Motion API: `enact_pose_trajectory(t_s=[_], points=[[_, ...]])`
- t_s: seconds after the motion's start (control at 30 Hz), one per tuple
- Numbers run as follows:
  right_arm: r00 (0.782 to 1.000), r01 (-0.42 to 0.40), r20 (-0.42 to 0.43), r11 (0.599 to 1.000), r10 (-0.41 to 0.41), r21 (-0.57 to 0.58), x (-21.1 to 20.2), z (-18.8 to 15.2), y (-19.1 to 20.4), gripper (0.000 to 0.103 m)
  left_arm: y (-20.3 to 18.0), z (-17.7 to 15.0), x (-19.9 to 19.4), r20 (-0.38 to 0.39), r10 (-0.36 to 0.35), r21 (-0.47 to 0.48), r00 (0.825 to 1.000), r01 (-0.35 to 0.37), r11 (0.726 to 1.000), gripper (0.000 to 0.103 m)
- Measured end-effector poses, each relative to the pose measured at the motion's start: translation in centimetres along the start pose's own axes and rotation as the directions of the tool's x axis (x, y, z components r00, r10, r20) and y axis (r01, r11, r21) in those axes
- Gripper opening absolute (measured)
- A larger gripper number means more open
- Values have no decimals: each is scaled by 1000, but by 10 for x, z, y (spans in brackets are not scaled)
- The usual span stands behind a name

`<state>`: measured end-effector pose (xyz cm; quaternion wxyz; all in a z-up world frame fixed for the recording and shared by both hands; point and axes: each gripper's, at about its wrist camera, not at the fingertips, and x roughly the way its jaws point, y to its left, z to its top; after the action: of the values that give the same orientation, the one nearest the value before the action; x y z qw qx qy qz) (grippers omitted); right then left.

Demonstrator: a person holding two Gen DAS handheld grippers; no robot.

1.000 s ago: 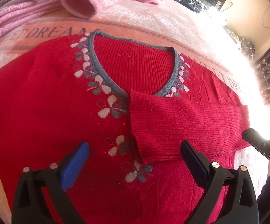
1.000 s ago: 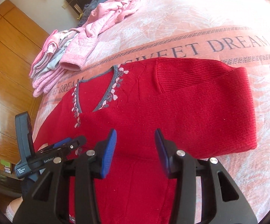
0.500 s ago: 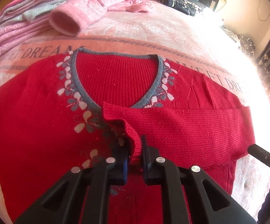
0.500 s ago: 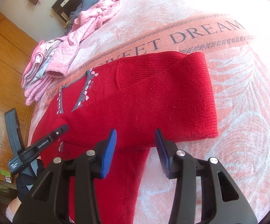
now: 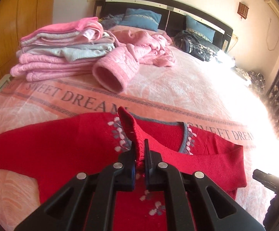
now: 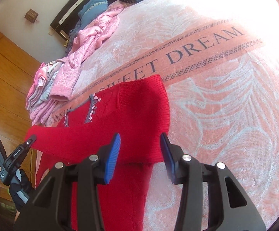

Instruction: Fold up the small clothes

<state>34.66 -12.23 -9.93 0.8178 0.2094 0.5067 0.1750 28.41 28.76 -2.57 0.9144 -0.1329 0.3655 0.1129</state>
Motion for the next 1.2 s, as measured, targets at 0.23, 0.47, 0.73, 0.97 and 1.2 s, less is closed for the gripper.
enact_pose_trajectory(t_s=[0.23,0.47,0.73,0.97,1.2], points=[[995,77,-66,997,-77,1,40,0,12,44,59,-12,35,-106,56,-31,993,-59,998,6],[980,168,-108,986,-167,-6,66,-9,10,37,78,-47,86,-245,70,44,967,-62,997,13],[978,201,-41,974,-206,-101,49,-7,36,41,103,-8,35,-101,33,-62,994,-40,997,20],[995,93,-4,983,-95,-157,36,2,78,48,73,-7,34,-123,-93,-46,988,88,995,28],[977,150,-127,976,-171,-160,77,-20,68,49,69,-45,83,-282,-75,-51,956,63,997,28]])
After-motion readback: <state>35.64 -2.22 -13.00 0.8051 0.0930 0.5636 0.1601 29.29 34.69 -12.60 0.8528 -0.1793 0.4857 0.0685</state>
